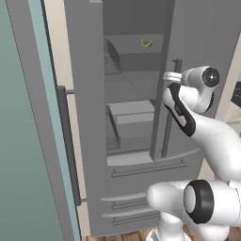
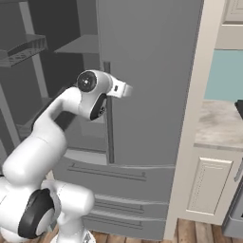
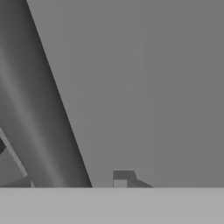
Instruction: There is a bowl on the dining counter. Grab a lemon wedge from the fridge and place it in the bowl. Then get the liquor bottle and glass cup from the cabinet and place them next to the bowl.
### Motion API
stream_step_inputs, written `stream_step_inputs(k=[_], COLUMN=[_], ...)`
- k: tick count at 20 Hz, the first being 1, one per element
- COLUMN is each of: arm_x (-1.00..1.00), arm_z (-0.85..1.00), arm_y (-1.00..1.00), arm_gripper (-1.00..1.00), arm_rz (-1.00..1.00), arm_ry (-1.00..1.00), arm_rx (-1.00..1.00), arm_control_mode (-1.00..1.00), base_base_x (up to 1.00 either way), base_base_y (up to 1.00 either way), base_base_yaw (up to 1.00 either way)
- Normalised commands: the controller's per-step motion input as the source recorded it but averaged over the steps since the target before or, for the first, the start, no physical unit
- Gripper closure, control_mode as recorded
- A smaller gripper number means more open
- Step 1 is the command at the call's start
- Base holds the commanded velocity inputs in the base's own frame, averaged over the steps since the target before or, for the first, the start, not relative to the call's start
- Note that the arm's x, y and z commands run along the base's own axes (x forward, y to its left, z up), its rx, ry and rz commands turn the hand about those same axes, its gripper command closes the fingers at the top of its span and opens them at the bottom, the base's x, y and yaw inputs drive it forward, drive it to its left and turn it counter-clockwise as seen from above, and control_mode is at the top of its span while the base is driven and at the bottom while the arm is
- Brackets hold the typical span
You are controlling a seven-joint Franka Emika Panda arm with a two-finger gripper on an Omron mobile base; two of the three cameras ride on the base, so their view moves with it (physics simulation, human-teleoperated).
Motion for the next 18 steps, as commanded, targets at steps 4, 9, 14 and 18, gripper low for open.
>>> stream_step_inputs(k=[4, 9, 14, 18], arm_x=[-0.69, -0.85, -1.00, -1.00], arm_z=[0.00, 0.00, 0.00, 0.00], arm_y=[-1.00, -1.00, -1.00, -1.00], arm_gripper=[1.00, 1.00, 1.00, 1.00], arm_rz=[-0.06, -0.02, 0.00, 0.00], arm_ry=[0.00, 0.00, -0.02, -0.04], arm_rx=[0.00, 0.00, 0.01, 0.01], arm_control_mode=[-1.00, -1.00, -1.00, -1.00], base_base_x=[0.00, 0.00, 0.00, 0.00], base_base_y=[0.00, 0.00, 0.00, 0.00], base_base_yaw=[0.00, 0.00, 0.00, 0.00])
